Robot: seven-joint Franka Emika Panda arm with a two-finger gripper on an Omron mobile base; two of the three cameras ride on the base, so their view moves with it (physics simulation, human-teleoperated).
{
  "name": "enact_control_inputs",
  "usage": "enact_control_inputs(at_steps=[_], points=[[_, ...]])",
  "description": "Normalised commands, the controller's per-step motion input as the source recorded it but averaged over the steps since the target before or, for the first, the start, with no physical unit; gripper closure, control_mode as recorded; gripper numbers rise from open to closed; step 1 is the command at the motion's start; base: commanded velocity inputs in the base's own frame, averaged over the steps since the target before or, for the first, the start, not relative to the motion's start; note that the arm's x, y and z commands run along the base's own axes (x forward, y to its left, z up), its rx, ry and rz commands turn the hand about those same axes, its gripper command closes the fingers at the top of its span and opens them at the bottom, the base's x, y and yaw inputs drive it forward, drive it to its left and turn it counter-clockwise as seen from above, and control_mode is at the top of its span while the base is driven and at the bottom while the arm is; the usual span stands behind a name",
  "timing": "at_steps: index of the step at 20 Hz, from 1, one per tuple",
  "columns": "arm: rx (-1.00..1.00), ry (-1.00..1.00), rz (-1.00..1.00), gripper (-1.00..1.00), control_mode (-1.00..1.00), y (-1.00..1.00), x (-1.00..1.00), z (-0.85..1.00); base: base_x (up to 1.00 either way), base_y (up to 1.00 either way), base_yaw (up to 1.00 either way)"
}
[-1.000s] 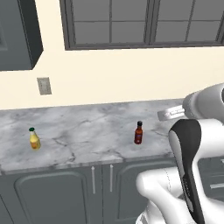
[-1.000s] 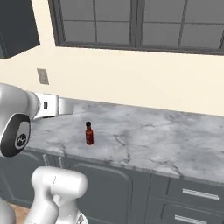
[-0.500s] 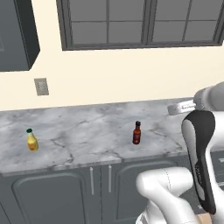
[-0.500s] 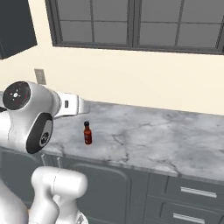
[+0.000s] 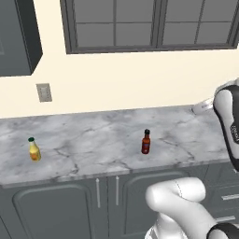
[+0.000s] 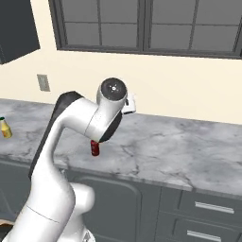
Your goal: Place the condiment bottle and mustard from the counter to the top shelf of the fridge. If the existing items in the fridge are on the top shelf, move them to other shelves.
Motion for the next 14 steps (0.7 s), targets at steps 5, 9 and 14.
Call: enact_control_inputs(at_steps=[5, 9, 14], points=[[0.0, 0.21, 0.41, -1.0, -1.0, -0.38, 0.93, -0.39, 0.0, 0.0, 0.0], [0.08, 0.04, 0.47, -1.0, -1.0, -0.12, 0.69, -0.52, 0.0, 0.0, 0.0], [0.21, 0.0, 0.44, -1.0, -1.0, 0.0, 0.46, -0.64, 0.0, 0.0, 0.0]])
